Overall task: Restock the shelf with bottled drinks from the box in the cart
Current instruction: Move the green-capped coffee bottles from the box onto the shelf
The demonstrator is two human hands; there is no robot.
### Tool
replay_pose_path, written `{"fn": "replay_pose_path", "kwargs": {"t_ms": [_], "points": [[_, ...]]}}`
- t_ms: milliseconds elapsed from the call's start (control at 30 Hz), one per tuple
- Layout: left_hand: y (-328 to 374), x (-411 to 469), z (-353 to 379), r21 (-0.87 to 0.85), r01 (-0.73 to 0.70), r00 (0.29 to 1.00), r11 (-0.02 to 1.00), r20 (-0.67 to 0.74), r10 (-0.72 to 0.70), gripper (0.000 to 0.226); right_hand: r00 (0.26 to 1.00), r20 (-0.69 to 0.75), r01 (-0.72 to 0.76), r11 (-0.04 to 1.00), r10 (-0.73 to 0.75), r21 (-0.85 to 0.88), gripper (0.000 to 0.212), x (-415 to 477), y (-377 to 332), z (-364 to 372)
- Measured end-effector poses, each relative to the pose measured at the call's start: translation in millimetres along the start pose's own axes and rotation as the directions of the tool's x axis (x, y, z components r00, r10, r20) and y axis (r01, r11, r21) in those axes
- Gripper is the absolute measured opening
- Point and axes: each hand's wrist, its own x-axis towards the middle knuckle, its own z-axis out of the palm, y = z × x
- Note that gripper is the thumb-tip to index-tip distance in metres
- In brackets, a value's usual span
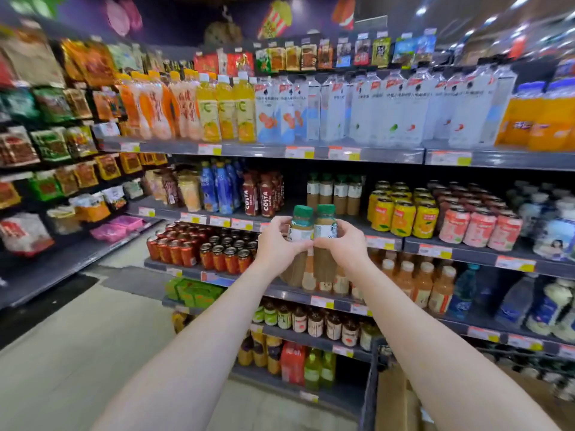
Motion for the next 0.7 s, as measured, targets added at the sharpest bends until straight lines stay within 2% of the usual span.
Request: {"fn": "replay_pose_path", "kwargs": {"t_ms": [200,433,500,633,700], "points": [[-27,48,-30,-0.047,-0.006,0.999,0.999,0.044,0.008,0.072,0.999,-0.042,0.006,1.000,-0.006,-0.010,0.058,33,-10,44],[-53,105,-31,-0.104,0.029,0.995,0.994,0.098,-0.018,0.075,0.993,-0.116,-0.028,0.994,0.016,-0.101,0.085,96,6,76],[-60,124,-27,-0.135,0.055,0.994,0.989,0.106,-0.041,0.073,0.992,-0.122,-0.038,0.992,0.024,-0.118,0.086,115,10,82],[-78,173,-13,-0.131,0.066,0.990,0.989,0.136,-0.048,0.072,0.989,-0.145,-0.027,0.993,0.010,-0.116,0.074,161,18,86],[-84,198,-5,-0.123,0.070,0.988,0.990,0.142,-0.053,0.075,0.986,-0.164,-0.042,0.996,0.028,-0.079,0.079,186,22,87]]}}
